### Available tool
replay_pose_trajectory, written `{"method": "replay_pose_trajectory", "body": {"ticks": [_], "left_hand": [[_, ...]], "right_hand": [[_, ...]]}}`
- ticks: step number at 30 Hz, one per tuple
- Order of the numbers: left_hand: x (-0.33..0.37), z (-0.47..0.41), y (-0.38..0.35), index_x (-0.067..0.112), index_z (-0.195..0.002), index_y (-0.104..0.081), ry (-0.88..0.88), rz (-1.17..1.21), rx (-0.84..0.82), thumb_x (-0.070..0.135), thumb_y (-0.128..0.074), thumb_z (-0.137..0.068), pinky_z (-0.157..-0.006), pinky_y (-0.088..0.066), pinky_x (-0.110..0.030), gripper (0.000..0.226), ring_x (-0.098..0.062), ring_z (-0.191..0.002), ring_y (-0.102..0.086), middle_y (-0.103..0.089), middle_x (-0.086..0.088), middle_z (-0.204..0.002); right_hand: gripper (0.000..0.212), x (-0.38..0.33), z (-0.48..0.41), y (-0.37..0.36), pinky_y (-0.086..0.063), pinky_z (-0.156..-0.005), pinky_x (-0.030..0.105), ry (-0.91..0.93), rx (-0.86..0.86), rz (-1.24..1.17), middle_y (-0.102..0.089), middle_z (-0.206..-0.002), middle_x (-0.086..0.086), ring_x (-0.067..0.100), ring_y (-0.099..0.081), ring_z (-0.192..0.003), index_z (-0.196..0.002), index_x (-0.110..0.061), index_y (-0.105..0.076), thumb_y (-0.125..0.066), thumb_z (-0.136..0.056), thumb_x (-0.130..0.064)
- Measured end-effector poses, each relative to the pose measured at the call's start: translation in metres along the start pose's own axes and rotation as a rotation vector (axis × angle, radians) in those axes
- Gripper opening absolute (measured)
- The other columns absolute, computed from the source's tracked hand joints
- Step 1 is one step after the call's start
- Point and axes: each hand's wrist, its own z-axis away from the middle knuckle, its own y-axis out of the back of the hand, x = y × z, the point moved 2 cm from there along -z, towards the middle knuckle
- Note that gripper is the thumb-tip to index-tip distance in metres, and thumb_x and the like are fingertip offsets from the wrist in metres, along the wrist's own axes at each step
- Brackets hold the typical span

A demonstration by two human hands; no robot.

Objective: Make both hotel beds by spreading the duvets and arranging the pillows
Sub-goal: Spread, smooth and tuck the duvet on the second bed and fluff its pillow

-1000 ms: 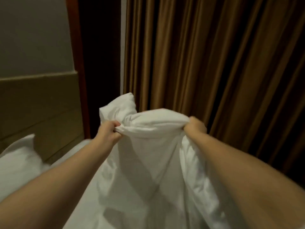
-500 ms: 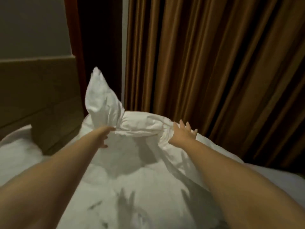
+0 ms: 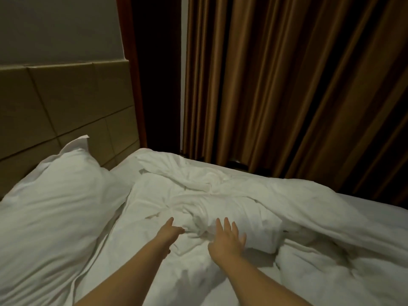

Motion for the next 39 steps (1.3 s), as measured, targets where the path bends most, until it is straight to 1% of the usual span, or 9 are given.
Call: {"method": "replay_pose_trajectory", "body": {"ticks": [5,10,13,17,18,25,30,33,39], "left_hand": [[-0.069,0.083,-0.036,0.023,-0.152,-0.015,-0.040,-0.100,0.054,0.008,-0.053,-0.092,-0.102,-0.035,-0.040,0.073,-0.031,-0.135,-0.035,-0.026,-0.010,-0.154],[-0.120,0.153,-0.064,0.015,-0.149,-0.022,-0.202,-0.438,0.120,0.012,-0.056,-0.090,-0.104,-0.034,-0.033,0.068,-0.030,-0.132,-0.040,-0.037,-0.014,-0.148],[-0.142,0.185,-0.075,0.014,-0.149,-0.022,-0.271,-0.530,0.137,0.010,-0.056,-0.089,-0.101,-0.034,-0.030,0.069,-0.029,-0.131,-0.040,-0.038,-0.015,-0.146],[-0.178,0.216,-0.075,0.017,-0.151,-0.021,-0.292,-0.576,0.159,0.008,-0.056,-0.085,-0.096,-0.043,-0.031,0.075,-0.030,-0.123,-0.046,-0.041,-0.015,-0.142],[-0.184,0.222,-0.071,0.018,-0.151,-0.020,-0.282,-0.580,0.171,0.008,-0.055,-0.085,-0.094,-0.043,-0.030,0.075,-0.030,-0.122,-0.047,-0.041,-0.014,-0.141],[-0.212,0.240,-0.031,0.027,-0.151,-0.016,-0.203,-0.584,0.290,0.016,-0.050,-0.086,-0.106,-0.038,-0.041,0.074,-0.028,-0.128,-0.041,-0.033,-0.008,-0.146],[-0.239,0.236,0.003,0.035,-0.150,-0.012,-0.096,-0.570,0.341,0.016,-0.046,-0.088,-0.107,-0.034,-0.046,0.073,-0.027,-0.135,-0.031,-0.017,-0.002,-0.155],[-0.261,0.222,0.030,0.036,-0.149,-0.012,-0.034,-0.521,0.365,0.017,-0.045,-0.088,-0.105,-0.036,-0.047,0.072,-0.028,-0.132,-0.035,-0.018,-0.003,-0.154],[-0.311,0.174,0.078,0.034,-0.151,-0.003,0.159,-0.480,0.310,0.018,-0.048,-0.087,-0.108,-0.035,-0.043,0.080,-0.027,-0.137,-0.030,-0.012,-0.004,-0.157]], "right_hand": [[0.071,0.061,0.092,-0.027,-0.003,-0.118,0.049,-0.004,0.024,-0.052,0.010,-0.161,-0.004,0.021,0.006,-0.148,-0.153,-0.030,0.003,-0.042,-0.097,-0.029],[0.073,0.136,0.176,-0.043,-0.002,-0.117,0.049,-0.077,0.016,-0.008,0.010,-0.161,-0.004,0.021,0.004,-0.148,-0.153,-0.030,0.002,-0.044,-0.096,-0.030],[0.073,0.158,0.213,-0.045,-0.002,-0.117,0.049,-0.078,0.042,-0.012,0.009,-0.160,-0.004,0.021,0.004,-0.148,-0.153,-0.030,0.002,-0.043,-0.096,-0.029],[0.073,0.169,0.255,-0.052,-0.001,-0.118,0.049,-0.074,0.012,0.002,0.010,-0.161,-0.003,0.021,0.005,-0.148,-0.153,-0.029,0.002,-0.044,-0.096,-0.029],[0.073,0.169,0.260,-0.050,-0.001,-0.118,0.049,-0.068,0.023,0.000,0.009,-0.161,-0.003,0.021,0.005,-0.148,-0.153,-0.029,0.002,-0.044,-0.096,-0.029],[0.073,0.137,0.273,-0.038,-0.004,-0.117,0.048,0.058,0.101,0.042,0.007,-0.161,-0.003,0.021,0.001,-0.147,-0.153,-0.029,0.001,-0.045,-0.097,-0.033],[0.073,0.103,0.264,-0.067,-0.005,-0.118,0.048,0.136,0.042,0.118,0.009,-0.161,-0.003,0.021,0.002,-0.148,-0.153,-0.029,0.002,-0.045,-0.097,-0.035],[0.072,0.071,0.251,-0.088,-0.006,-0.117,0.048,0.202,0.004,0.160,0.008,-0.161,-0.002,0.022,0.001,-0.148,-0.153,-0.028,0.001,-0.044,-0.097,-0.036],[0.072,0.002,0.216,-0.134,-0.007,-0.117,0.048,0.277,-0.104,0.213,0.005,-0.161,0.000,0.023,-0.002,-0.148,-0.153,-0.028,0.000,-0.044,-0.097,-0.036]]}}
